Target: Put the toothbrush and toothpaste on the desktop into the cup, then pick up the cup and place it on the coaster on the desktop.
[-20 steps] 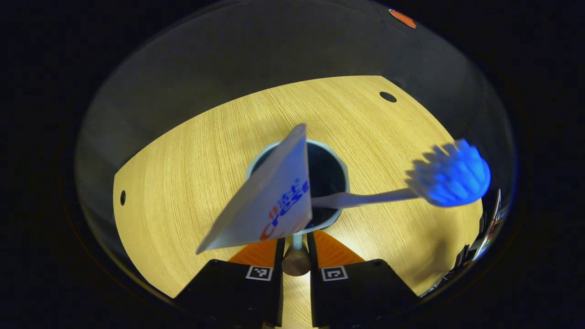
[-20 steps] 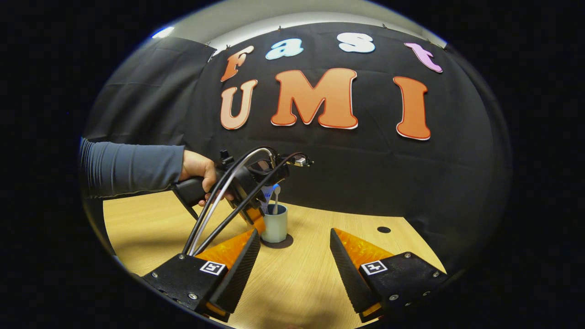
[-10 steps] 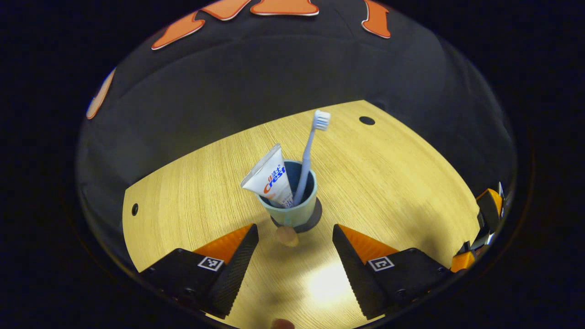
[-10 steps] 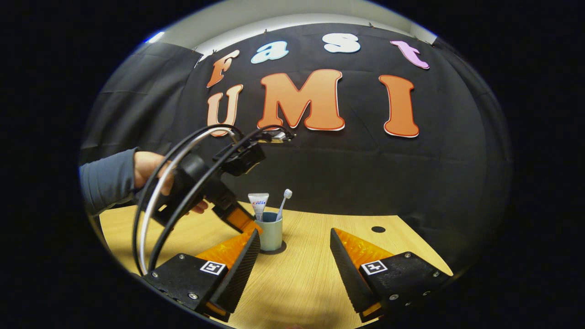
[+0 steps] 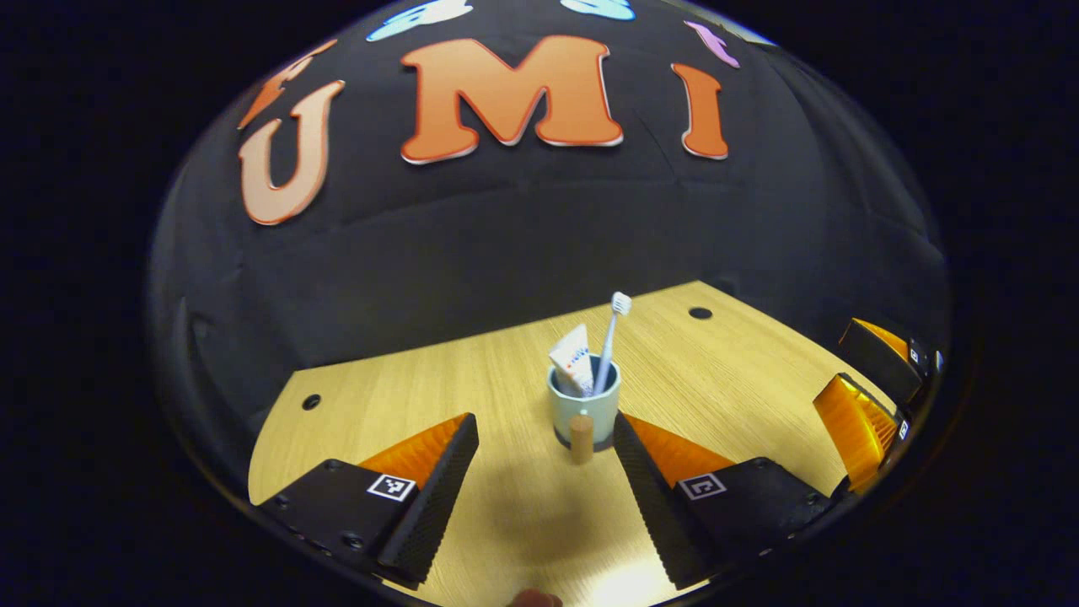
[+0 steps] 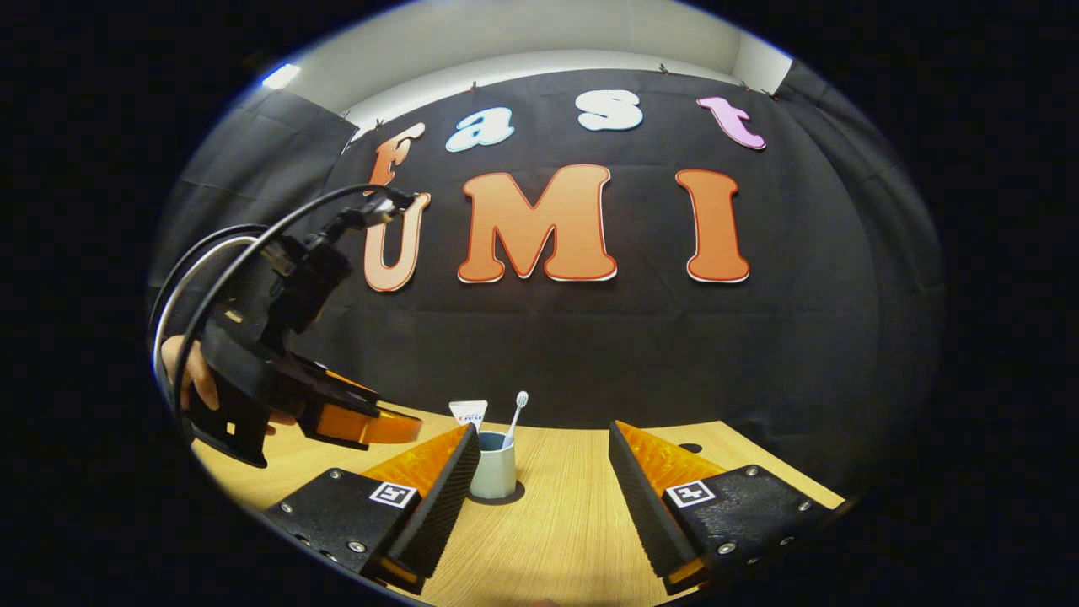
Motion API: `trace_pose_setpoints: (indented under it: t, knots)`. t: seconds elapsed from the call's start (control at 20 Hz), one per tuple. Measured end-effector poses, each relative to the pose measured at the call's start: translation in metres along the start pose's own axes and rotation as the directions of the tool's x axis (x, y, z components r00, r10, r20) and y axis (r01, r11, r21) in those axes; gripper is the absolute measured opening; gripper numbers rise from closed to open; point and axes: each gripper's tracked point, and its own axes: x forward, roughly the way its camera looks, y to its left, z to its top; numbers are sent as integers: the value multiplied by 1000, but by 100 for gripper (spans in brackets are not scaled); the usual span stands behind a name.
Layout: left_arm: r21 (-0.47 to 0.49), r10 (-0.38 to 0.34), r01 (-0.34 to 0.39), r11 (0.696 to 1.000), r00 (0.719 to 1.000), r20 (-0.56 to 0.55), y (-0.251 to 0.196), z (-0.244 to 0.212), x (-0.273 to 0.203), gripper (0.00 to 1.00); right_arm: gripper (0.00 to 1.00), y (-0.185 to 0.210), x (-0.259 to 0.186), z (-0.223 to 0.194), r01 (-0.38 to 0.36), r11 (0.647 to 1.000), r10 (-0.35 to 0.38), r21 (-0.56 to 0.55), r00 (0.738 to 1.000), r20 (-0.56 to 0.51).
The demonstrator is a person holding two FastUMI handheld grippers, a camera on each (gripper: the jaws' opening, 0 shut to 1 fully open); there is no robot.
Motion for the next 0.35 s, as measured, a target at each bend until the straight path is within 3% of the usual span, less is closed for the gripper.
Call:
trace_pose_setpoints:
  t: [0.1, 0.2, 0.3, 0.35]
  knots:
    - [21, 80, -84, 996, 985, 154, 16, 12, -13, 97, 92, 5, 2, 7, 8, 1000, -7, -21, 1000, 26]
    - [8, 117, -125, 992, 949, 292, 20, 26, -35, 96, 92, 13, 4, 14, 5, 999, -3, -46, 999, 46]
    - [-39, 144, -140, 989, 907, 397, 25, 40, -61, 96, 92, 23, 5, 20, -8, 999, 11, -48, 998, 60]
    - [-81, 179, -160, 984, 865, 468, 37, 50, -83, 96, 92, 28, 6, 23, -15, 999, 18, -48, 998, 66]
